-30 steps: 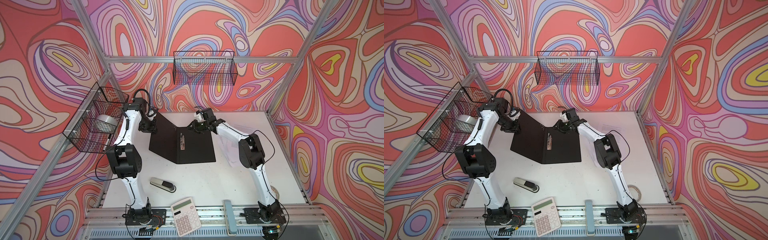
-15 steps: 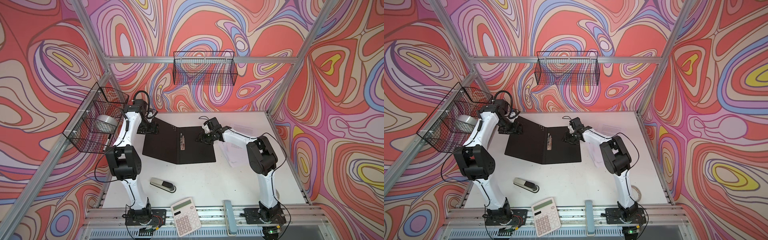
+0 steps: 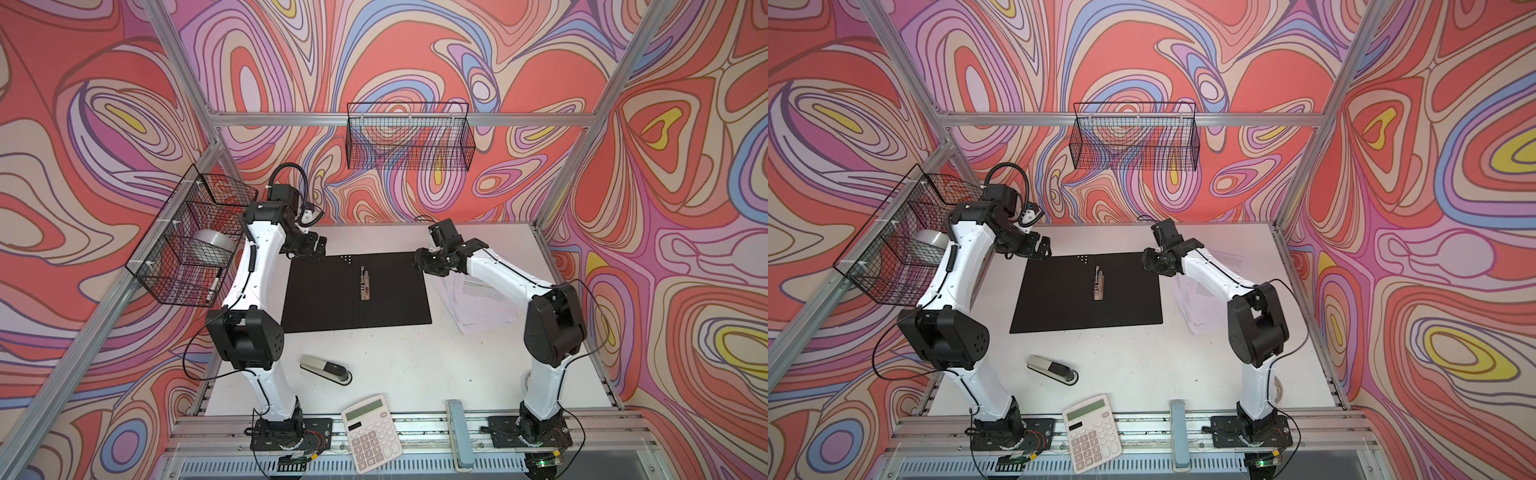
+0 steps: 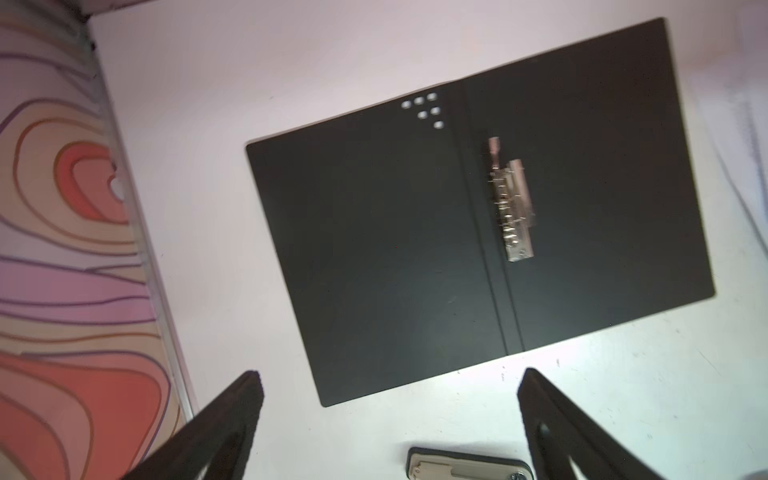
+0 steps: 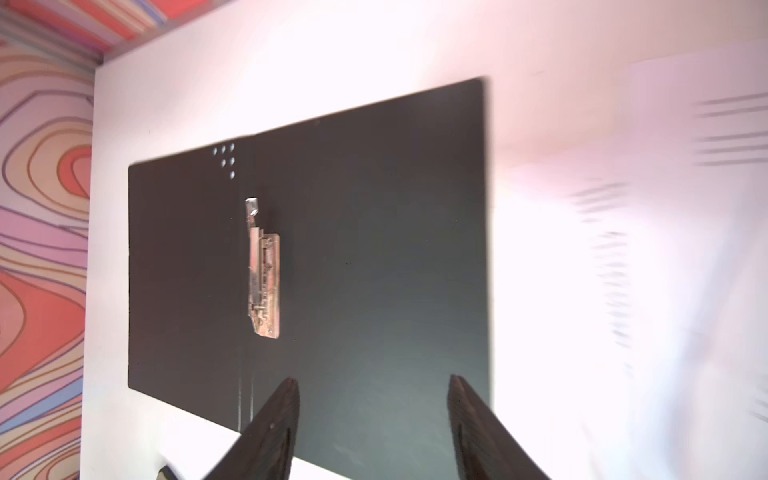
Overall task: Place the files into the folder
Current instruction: 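Move the right gripper over the paper stack while left gripper lowers to the clip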
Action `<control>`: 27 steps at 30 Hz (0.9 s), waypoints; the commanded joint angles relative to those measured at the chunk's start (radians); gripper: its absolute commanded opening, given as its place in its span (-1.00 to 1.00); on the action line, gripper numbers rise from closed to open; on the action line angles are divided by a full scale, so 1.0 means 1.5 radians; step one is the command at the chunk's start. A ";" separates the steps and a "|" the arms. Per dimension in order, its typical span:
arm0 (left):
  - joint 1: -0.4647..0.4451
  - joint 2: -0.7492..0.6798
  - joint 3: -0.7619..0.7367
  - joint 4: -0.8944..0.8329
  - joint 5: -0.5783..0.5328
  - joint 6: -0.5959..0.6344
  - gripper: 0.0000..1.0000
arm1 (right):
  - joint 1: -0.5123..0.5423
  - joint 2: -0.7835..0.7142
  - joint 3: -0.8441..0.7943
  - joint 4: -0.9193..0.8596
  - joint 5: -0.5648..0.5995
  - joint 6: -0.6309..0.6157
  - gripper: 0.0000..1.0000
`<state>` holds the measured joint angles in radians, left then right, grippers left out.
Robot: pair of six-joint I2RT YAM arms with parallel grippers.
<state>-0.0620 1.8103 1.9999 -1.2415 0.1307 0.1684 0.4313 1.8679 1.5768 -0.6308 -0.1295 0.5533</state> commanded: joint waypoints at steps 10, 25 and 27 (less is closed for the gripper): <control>-0.222 0.023 -0.027 -0.015 0.135 -0.002 0.90 | -0.274 -0.212 -0.229 -0.142 0.117 -0.047 0.39; -0.246 0.054 -0.132 0.057 0.244 -0.039 0.83 | -0.375 -0.135 -0.309 -0.064 0.120 -0.080 0.39; -0.246 0.055 -0.140 0.060 0.247 -0.040 0.82 | -0.382 -0.116 -0.302 -0.046 0.101 -0.081 0.39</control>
<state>-0.4267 1.8950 1.8069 -1.1694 0.4637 0.1169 -0.1265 1.6592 1.1069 -0.7483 0.0353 0.4480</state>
